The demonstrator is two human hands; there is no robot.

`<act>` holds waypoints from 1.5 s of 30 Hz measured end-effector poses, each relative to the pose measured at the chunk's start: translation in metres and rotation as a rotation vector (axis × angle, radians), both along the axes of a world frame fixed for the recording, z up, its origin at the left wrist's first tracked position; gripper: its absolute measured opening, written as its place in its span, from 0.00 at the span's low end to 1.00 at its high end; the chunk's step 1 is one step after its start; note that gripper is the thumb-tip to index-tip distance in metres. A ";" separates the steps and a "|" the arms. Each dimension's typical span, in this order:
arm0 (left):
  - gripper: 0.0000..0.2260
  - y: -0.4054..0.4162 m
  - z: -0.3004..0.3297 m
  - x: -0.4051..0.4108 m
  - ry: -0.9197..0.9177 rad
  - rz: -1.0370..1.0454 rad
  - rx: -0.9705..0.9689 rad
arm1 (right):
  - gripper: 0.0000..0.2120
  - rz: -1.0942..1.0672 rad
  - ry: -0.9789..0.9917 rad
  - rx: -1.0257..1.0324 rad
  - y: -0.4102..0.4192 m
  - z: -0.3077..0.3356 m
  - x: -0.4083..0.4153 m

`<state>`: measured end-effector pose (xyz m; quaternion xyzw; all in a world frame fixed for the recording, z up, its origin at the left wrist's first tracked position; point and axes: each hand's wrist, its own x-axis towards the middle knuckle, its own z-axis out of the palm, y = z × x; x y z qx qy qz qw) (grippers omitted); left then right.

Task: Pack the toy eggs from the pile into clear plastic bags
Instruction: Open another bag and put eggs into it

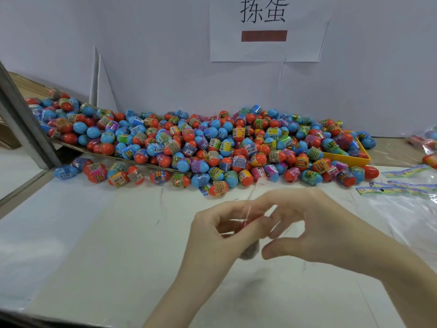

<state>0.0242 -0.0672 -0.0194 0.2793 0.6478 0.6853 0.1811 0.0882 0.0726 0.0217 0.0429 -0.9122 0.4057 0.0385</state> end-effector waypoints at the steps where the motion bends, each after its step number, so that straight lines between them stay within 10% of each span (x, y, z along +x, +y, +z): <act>1: 0.07 0.000 0.000 0.000 0.001 -0.007 0.002 | 0.22 0.005 -0.009 -0.003 -0.002 -0.001 0.000; 8: 0.02 0.003 0.002 0.000 -0.039 -0.052 0.038 | 0.15 0.019 -0.135 -0.120 -0.004 -0.002 -0.006; 12: 0.17 -0.006 -0.007 -0.007 -0.163 -0.160 -0.155 | 0.11 -0.018 -0.195 -0.221 0.000 -0.004 -0.008; 19: 0.07 -0.008 -0.024 -0.005 -0.097 -0.158 -0.320 | 0.10 -0.059 -0.129 -0.220 0.008 -0.007 -0.010; 26: 0.12 -0.002 -0.042 -0.007 -0.336 0.006 -0.146 | 0.19 -0.417 0.793 0.096 0.000 -0.017 0.000; 33: 0.20 -0.003 -0.051 -0.008 -0.356 0.142 -0.066 | 0.30 -0.270 -0.303 -0.527 0.002 -0.067 -0.002; 39: 0.16 -0.012 -0.057 -0.015 -0.378 0.061 -0.101 | 0.21 -0.084 -0.340 -0.529 0.032 -0.063 -0.026; 45: 0.22 -0.018 -0.056 -0.019 -0.355 -0.076 -0.123 | 0.15 -0.758 0.144 -0.253 0.076 -0.064 -0.094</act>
